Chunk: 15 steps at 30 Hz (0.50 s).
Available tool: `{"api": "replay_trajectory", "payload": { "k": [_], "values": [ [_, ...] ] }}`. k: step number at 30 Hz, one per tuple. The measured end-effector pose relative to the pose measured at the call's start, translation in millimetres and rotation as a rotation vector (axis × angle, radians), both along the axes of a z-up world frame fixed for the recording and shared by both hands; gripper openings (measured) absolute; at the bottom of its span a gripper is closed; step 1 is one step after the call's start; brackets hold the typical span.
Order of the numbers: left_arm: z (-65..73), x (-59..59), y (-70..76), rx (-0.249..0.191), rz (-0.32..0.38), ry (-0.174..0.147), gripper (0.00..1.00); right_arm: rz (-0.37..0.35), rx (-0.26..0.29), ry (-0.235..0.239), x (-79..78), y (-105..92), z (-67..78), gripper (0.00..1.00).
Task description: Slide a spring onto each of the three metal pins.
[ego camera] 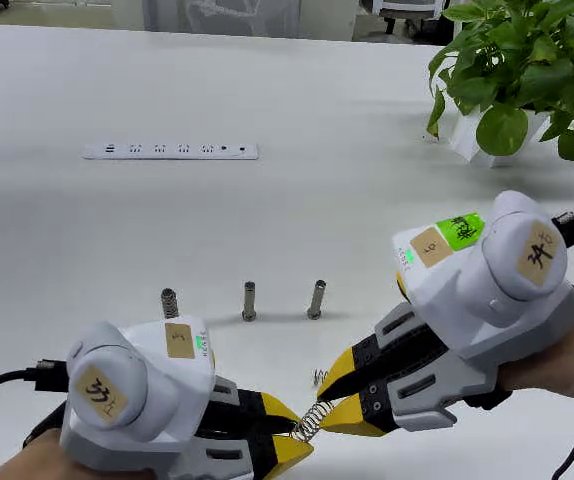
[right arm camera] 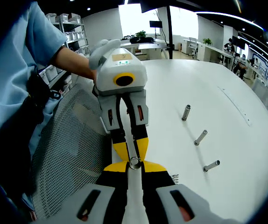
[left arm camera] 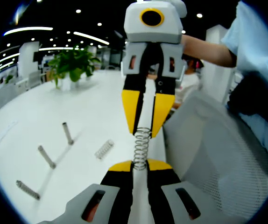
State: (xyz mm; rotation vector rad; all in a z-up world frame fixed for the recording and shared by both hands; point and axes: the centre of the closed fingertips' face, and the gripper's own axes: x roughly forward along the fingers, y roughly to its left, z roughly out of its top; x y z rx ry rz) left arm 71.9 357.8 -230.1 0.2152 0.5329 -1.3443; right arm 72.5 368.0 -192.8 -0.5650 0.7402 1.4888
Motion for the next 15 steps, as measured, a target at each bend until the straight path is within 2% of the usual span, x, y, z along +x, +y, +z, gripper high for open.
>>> {"api": "replay_trajectory", "payload": {
  "k": [4,6,7,9,15],
  "values": [
    [0.8,-0.5,-0.9,0.003,-0.006,-0.002,0.09,0.025,-0.006,-0.003,-1.8,-1.2,0.9,0.13],
    [1.3,-0.5,-1.3,0.003,-0.006,-0.002,0.09,0.023,-0.005,0.01,-3.3,-1.0,2.1,0.24],
    [1.5,-0.5,-1.3,0.005,-0.007,-0.002,0.09,0.031,-0.011,0.002,-3.3,-1.4,2.7,0.26],
    [2.0,-0.5,-1.6,0.009,-0.01,-0.006,0.09,0.053,-0.024,-0.019,-3.7,-0.9,3.1,0.23],
    [2.9,-1.9,-4.8,0.012,-0.024,-0.008,0.09,0.092,-0.071,-0.018,-4.5,0.7,-5.6,0.22]
  ]
}}
